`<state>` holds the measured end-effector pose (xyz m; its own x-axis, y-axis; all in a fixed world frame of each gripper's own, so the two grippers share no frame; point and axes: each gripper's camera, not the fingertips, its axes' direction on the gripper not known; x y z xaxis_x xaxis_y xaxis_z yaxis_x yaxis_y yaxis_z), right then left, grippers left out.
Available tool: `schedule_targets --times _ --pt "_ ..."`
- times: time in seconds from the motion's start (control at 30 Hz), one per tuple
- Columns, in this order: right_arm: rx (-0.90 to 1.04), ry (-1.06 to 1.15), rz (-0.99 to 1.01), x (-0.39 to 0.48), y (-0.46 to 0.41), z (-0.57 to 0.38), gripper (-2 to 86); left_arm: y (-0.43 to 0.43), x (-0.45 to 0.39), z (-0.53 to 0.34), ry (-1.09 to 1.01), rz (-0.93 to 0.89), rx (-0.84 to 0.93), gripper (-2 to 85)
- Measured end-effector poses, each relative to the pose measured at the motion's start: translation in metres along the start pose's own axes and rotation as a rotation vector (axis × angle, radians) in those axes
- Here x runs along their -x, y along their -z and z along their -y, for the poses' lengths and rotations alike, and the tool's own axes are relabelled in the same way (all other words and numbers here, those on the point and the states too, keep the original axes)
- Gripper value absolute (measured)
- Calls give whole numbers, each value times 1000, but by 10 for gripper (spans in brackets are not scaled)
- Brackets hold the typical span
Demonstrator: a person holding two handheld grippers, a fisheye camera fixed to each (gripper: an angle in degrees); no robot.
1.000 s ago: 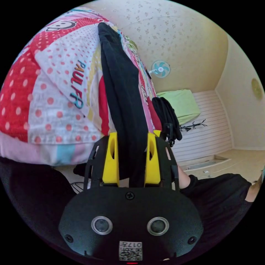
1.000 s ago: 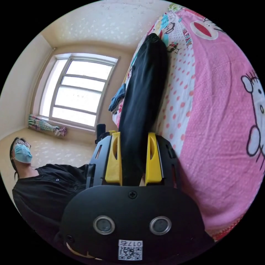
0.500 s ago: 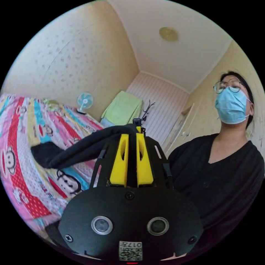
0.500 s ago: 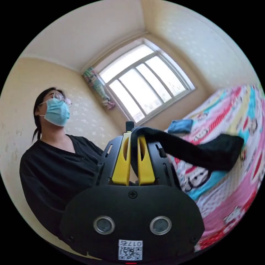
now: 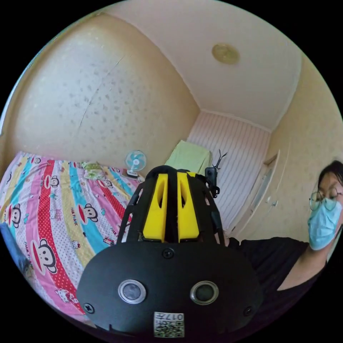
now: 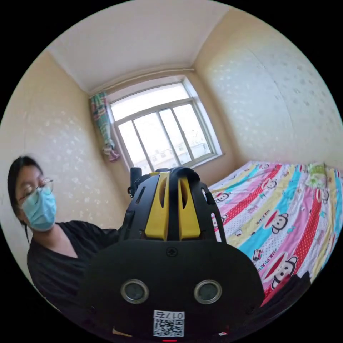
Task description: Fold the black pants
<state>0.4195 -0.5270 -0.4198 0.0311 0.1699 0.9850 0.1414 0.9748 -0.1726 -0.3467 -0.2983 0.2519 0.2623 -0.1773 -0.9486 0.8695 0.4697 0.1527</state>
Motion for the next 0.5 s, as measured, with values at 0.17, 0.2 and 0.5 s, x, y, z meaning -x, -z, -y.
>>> schedule_targets --times 0.17,0.2,0.5 --pt "31 -87 -59 -151 -55 48 4 -73 116 45 109 89 96 48" --pt "39 -94 -64 -182 -66 51 5 -80 125 46 107 98 102 48" --pt "193 -268 -148 -257 -111 -226 19 -140 187 -128 155 120 372 52"
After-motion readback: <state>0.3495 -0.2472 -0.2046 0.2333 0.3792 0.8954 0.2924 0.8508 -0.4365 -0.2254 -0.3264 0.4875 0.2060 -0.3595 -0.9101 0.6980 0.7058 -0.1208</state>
